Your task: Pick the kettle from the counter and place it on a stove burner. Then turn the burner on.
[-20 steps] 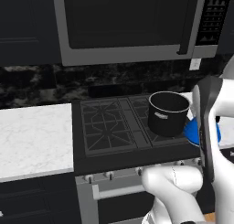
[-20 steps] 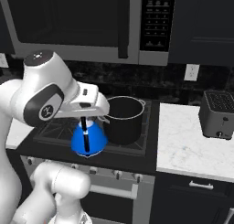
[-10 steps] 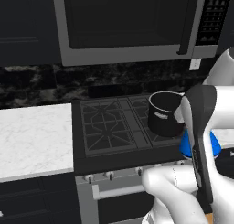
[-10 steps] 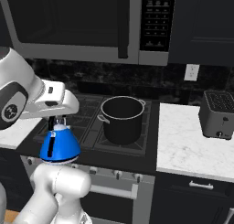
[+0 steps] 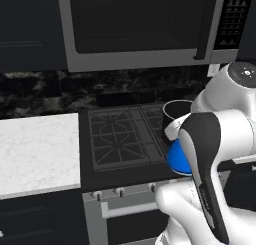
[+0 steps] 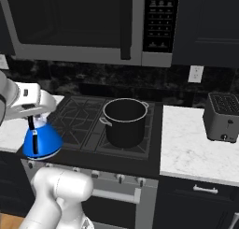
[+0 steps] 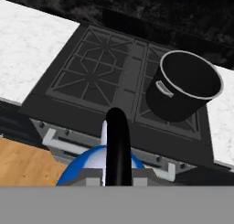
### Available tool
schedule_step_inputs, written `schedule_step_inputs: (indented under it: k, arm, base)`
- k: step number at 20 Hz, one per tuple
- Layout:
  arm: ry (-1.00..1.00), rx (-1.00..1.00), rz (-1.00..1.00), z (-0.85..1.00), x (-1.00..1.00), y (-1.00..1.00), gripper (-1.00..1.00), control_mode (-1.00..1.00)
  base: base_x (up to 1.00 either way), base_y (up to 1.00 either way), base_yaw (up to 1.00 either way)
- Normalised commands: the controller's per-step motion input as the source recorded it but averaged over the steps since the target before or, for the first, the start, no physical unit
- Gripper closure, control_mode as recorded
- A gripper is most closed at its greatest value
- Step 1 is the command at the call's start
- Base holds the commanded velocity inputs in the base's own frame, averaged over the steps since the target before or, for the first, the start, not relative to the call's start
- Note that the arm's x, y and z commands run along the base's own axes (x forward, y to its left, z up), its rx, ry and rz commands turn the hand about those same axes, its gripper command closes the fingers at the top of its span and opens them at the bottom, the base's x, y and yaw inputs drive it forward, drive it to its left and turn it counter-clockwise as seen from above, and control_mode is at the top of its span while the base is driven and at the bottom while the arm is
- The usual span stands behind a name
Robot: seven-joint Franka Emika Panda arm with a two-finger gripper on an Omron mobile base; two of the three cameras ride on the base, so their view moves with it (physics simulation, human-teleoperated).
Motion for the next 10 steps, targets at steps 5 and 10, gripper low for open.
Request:
schedule_step_inputs:
  k: [5, 10]
  arm:
    - [-0.03, 0.03, 0.12, -0.10, 0.44, 0.36, 1.00, -1.00]
    - [0.00, 0.01, 0.09, -0.20, 0.49, 0.34, 1.00, -1.00]
  base:
    - [0.00, 0.00, 0.00]
    - [0.00, 0.00, 0.00]
